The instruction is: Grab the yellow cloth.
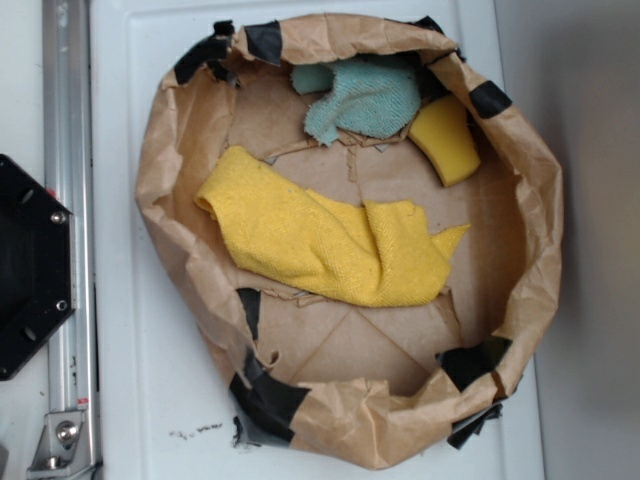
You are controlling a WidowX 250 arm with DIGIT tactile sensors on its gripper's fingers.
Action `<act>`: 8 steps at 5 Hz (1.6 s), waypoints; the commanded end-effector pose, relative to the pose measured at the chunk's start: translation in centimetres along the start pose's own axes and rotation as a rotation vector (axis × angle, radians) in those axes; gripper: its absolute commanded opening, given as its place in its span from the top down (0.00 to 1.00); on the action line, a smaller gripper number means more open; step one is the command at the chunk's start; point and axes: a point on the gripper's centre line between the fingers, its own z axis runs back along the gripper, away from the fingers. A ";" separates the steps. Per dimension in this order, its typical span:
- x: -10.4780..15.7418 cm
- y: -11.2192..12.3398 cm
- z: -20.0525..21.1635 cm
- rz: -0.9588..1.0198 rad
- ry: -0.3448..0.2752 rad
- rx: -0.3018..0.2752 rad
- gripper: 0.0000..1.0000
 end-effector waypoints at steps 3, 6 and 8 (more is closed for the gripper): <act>7.0 1.3 -2.0 -0.116 -0.129 0.072 0.00; 12.9 -0.6 -18.6 -0.307 0.112 0.036 0.00; 12.6 -0.9 -27.0 -0.269 0.183 0.191 0.00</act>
